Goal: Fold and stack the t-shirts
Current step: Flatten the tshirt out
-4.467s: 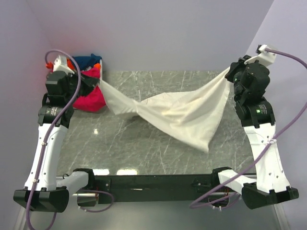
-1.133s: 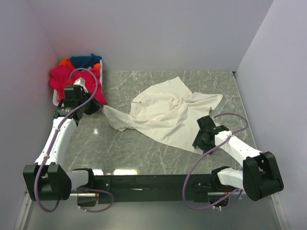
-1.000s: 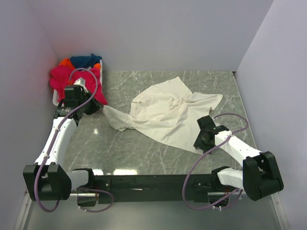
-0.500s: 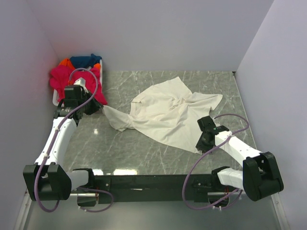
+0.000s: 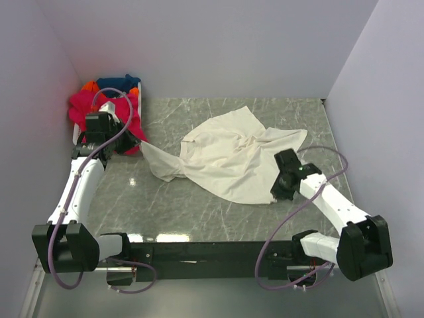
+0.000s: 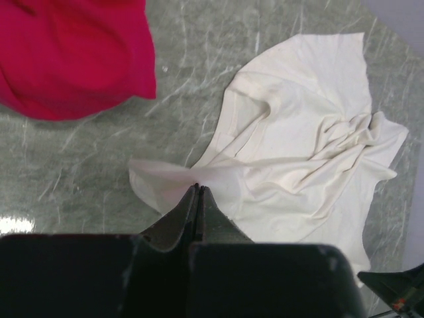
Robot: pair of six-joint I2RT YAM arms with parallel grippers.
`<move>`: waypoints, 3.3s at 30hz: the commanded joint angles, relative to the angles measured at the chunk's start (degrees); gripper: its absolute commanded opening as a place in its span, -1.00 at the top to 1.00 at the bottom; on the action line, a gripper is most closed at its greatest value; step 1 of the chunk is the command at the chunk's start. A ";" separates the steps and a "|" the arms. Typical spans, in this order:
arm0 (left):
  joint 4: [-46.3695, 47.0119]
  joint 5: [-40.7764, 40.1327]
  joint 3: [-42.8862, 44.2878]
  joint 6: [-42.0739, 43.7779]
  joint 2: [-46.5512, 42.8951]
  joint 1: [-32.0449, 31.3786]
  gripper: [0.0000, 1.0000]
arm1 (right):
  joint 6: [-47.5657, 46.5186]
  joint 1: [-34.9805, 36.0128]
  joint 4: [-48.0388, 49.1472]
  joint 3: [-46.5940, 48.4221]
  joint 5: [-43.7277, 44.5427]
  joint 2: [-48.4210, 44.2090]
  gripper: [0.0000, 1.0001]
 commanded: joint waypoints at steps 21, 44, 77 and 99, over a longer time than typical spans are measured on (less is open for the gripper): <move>17.40 14.23 34.17 -17.91 3.74 7.34 0.99 | -18.21 -6.51 -7.98 77.52 6.27 10.62 1.00; 13.27 6.51 43.42 -13.70 3.37 0.84 0.99 | -23.31 -6.51 8.90 60.41 11.72 -6.62 1.00; 0.70 -6.69 22.75 -8.59 36.67 -45.22 -0.31 | -12.15 -8.80 11.81 21.62 14.26 -18.22 1.00; 0.00 -4.40 26.52 -6.57 47.48 -48.21 -0.30 | -10.74 -8.71 11.46 19.69 12.95 -20.51 1.00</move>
